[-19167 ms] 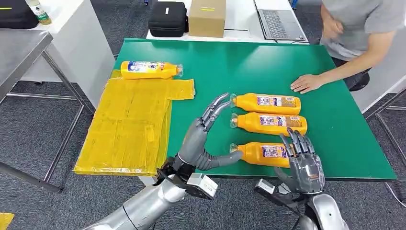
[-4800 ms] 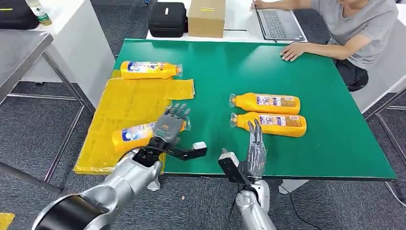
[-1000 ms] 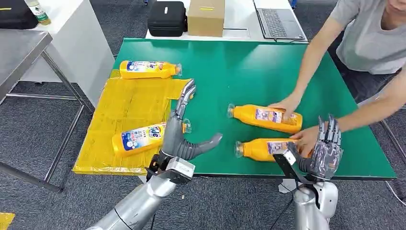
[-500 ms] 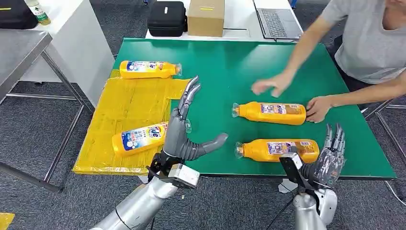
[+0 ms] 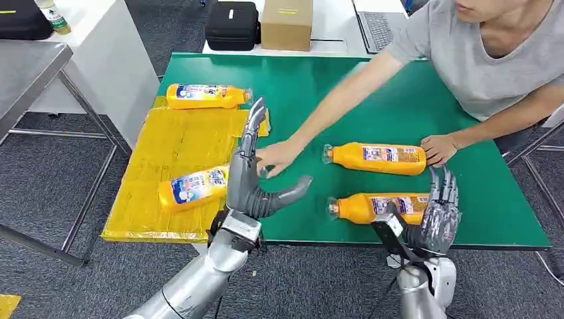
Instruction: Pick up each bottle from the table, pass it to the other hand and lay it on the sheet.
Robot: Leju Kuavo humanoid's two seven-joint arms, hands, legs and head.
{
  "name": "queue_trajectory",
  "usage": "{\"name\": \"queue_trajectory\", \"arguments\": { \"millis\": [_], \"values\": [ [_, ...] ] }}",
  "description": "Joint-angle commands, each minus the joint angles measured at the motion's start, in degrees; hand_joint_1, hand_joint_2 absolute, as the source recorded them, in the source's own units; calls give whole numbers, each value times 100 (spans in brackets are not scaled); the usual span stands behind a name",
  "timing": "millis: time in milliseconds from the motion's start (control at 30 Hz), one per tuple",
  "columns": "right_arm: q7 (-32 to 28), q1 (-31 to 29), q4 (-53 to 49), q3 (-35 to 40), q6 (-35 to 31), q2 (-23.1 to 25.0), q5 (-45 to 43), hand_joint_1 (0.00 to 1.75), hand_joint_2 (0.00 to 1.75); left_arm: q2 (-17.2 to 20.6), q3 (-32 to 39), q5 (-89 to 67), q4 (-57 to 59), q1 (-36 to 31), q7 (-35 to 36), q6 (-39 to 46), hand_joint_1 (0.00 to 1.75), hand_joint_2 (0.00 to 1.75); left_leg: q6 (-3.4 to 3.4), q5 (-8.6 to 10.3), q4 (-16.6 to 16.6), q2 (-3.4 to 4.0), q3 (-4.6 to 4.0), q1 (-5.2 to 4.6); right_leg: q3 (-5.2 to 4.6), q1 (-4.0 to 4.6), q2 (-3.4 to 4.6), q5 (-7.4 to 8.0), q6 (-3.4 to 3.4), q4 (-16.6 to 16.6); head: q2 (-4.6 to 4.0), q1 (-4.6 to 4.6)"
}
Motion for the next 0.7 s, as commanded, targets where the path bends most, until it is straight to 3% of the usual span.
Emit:
{"name": "queue_trajectory", "arguments": {
  "millis": [33, 67, 400, 600, 700],
  "values": [
    [9, 328, -1146, 607, -9, 98, -442, 0, 175, 36, 511, 398, 502, -158, 22, 2, 0, 0, -13, -12, -4, 6, 31, 1, 25, 1, 7, -12, -11, 1, 0, 2],
    [9, 341, -1128, 640, -9, 85, -520, 0, 0, 38, 479, 509, 577, -155, 22, -44, 0, 0, -10, -6, -5, 6, 20, 1, 14, 2, 6, -5, -9, -2, 0, 0],
    [9, 364, -1058, 604, -9, 37, -372, 0, 0, 148, 240, 597, 628, -160, 22, -31, 0, 0, -7, -6, -6, 4, 21, 5, 18, 4, 5, -4, -6, -6, 0, 2],
    [9, 319, -701, 342, -9, -75, 694, 0, 0, 197, 224, 643, 639, -189, 22, -58, 0, 0, -8, -4, -9, 0, 22, 3, 20, 3, 0, -4, -7, -8, 0, 0],
    [9, 333, -691, 325, -9, -115, 781, 0, 0, 212, 234, 631, 614, -177, 22, -52, 0, 0, -8, -5, -8, 0, 22, 4, 20, 4, 0, -5, -7, -8, 0, 0]
  ]
}}
